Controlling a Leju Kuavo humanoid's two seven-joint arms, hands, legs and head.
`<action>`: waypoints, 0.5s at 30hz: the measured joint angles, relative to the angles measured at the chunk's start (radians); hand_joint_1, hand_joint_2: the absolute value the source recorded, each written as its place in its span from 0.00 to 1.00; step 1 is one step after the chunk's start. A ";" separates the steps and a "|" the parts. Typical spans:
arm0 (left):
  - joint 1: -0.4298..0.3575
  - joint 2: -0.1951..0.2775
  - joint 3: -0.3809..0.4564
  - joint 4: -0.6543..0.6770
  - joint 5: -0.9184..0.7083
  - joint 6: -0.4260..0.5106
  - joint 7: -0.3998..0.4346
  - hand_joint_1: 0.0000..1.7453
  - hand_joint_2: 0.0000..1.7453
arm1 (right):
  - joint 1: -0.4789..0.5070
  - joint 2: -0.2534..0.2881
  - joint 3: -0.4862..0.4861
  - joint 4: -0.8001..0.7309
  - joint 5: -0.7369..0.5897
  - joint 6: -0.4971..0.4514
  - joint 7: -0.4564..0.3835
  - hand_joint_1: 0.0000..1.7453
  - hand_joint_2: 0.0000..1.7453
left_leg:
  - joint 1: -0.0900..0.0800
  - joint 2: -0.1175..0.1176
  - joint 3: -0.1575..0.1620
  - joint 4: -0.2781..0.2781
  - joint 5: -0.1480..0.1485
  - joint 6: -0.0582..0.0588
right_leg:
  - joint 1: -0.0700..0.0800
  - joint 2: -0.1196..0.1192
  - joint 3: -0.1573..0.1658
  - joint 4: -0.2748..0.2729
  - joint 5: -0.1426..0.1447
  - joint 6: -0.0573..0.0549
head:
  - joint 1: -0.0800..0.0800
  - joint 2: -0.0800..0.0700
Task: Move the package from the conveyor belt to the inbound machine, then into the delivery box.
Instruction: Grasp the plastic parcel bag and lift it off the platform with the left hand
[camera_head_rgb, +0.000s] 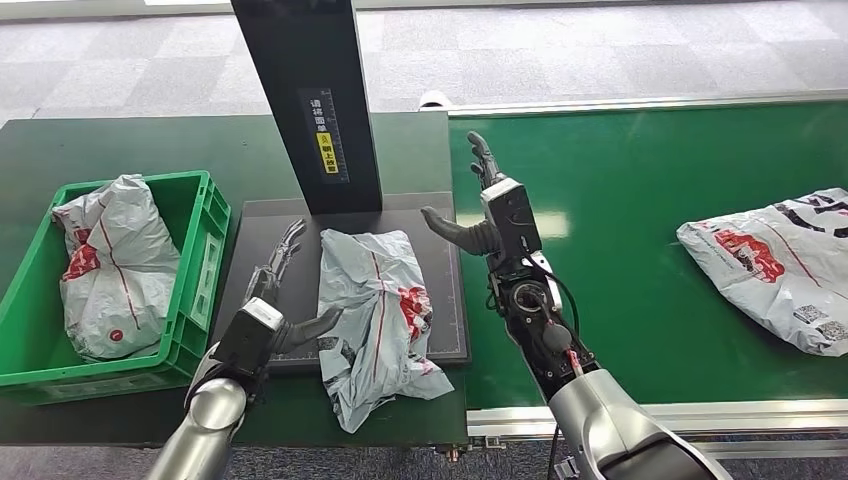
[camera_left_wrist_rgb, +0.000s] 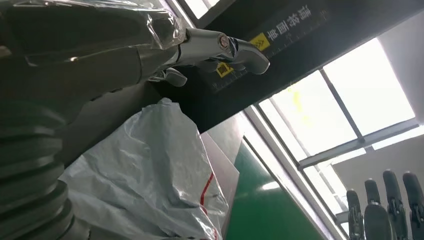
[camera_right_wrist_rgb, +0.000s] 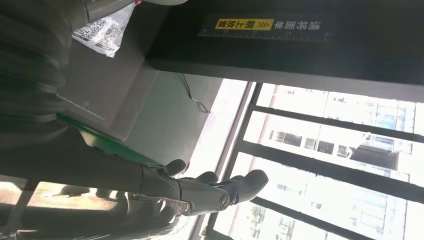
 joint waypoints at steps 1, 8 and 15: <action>-0.005 0.002 -0.011 0.007 -0.004 -0.007 -0.005 0.00 1.00 | 0.000 0.000 -0.002 -0.001 -0.004 -0.003 -0.001 0.00 1.00 | 0.000 0.000 0.000 0.000 0.000 0.000 | 0.000 0.000 0.000 0.000 0.000 0.000 | 0.000 0.000; -0.043 0.022 -0.072 0.065 -0.031 -0.073 -0.035 0.00 1.00 | -0.007 -0.001 -0.003 -0.003 -0.018 -0.010 -0.002 0.00 1.00 | 0.000 0.000 0.000 0.000 0.000 0.000 | 0.000 0.000 0.000 0.000 0.000 0.000 | 0.000 0.000; -0.060 0.033 -0.111 0.104 -0.111 -0.040 -0.020 0.00 1.00 | -0.013 -0.009 -0.003 -0.003 -0.025 -0.010 -0.002 0.00 1.00 | 0.000 0.000 0.000 0.000 0.000 0.000 | 0.000 0.000 0.000 0.000 0.000 0.000 | 0.000 0.000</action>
